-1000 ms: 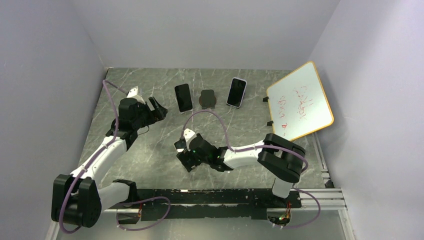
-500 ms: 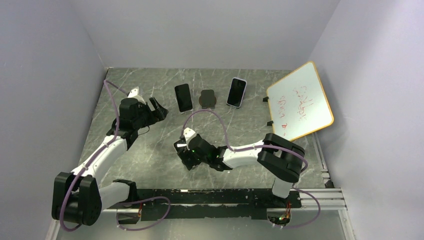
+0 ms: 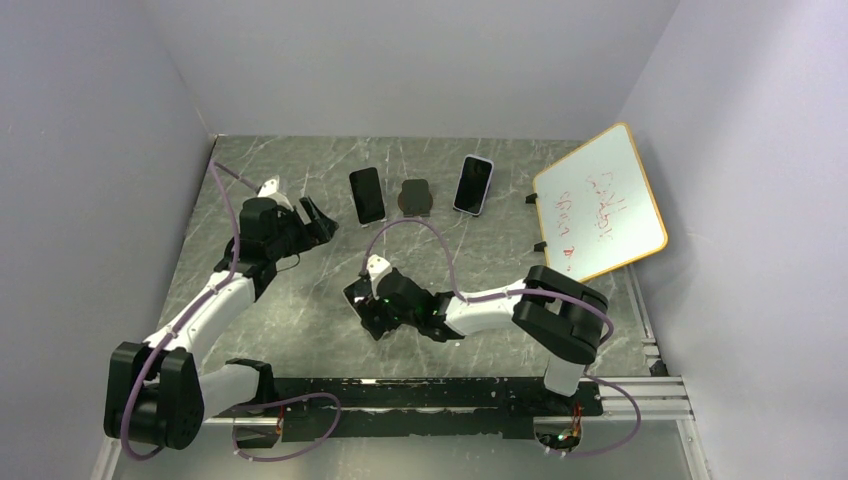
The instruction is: Place the phone on the phone stand
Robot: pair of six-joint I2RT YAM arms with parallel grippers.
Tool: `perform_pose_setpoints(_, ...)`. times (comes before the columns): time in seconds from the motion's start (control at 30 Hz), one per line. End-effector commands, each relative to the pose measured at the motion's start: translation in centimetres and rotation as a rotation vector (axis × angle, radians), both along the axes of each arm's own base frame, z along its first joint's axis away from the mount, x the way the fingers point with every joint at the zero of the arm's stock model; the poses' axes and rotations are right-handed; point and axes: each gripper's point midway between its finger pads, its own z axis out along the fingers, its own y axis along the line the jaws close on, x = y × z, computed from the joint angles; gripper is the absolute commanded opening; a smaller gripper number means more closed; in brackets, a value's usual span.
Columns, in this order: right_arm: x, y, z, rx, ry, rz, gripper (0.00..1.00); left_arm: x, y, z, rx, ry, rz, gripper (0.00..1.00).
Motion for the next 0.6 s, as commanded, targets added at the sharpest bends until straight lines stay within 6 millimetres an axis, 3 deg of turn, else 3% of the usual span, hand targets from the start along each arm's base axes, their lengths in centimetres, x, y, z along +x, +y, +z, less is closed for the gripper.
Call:
perform_pose_setpoints(0.0, -1.1, -1.1, -2.2, -0.027, 0.076, 0.01, 0.34, -0.3, -1.3, 0.2, -0.065, -0.027, -0.064, 0.84)
perform_pose_setpoints(0.17, -0.1, -1.3, -1.1, 0.049, 0.091, -0.011, 0.34, -1.0, -3.1, 0.5, -0.15, -0.056, -0.153, 0.83)
perform_pose_setpoints(0.57, 1.9, -2.1, 1.6, 0.244, 0.137, -0.054, 0.35, -1.7, -5.3, 0.4, -0.263, -0.075, -0.26, 0.82)
